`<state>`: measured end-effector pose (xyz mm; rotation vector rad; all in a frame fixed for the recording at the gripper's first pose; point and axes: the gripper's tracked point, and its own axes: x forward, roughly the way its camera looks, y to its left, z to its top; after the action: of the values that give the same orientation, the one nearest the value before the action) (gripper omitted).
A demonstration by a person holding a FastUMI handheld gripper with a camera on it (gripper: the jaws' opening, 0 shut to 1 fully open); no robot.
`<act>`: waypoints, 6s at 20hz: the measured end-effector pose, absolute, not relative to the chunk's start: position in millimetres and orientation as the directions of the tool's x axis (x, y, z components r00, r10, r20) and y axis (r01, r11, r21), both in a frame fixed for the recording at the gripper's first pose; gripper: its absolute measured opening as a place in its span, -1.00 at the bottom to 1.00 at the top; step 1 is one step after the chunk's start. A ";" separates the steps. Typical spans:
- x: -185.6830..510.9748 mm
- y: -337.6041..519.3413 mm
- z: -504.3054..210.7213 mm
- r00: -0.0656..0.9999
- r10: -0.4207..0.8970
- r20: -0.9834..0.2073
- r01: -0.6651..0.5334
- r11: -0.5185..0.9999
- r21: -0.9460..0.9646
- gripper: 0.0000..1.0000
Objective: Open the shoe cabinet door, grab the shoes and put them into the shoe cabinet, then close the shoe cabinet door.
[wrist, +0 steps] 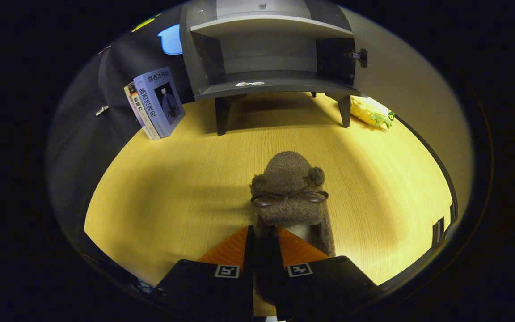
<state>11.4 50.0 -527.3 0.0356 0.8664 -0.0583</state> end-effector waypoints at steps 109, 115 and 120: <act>465.3 -0.7 -234.8 0.816 -0.139 -0.562 0.116 0.990 -0.076 -0.44; 446.9 2.5 -223.1 0.820 -0.171 -0.546 0.121 0.985 -0.126 0.24; 431.2 2.0 -204.3 0.836 -0.180 -0.518 0.139 0.983 -0.117 0.62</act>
<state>431.2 2.0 -204.3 -0.0758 0.5560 -0.1693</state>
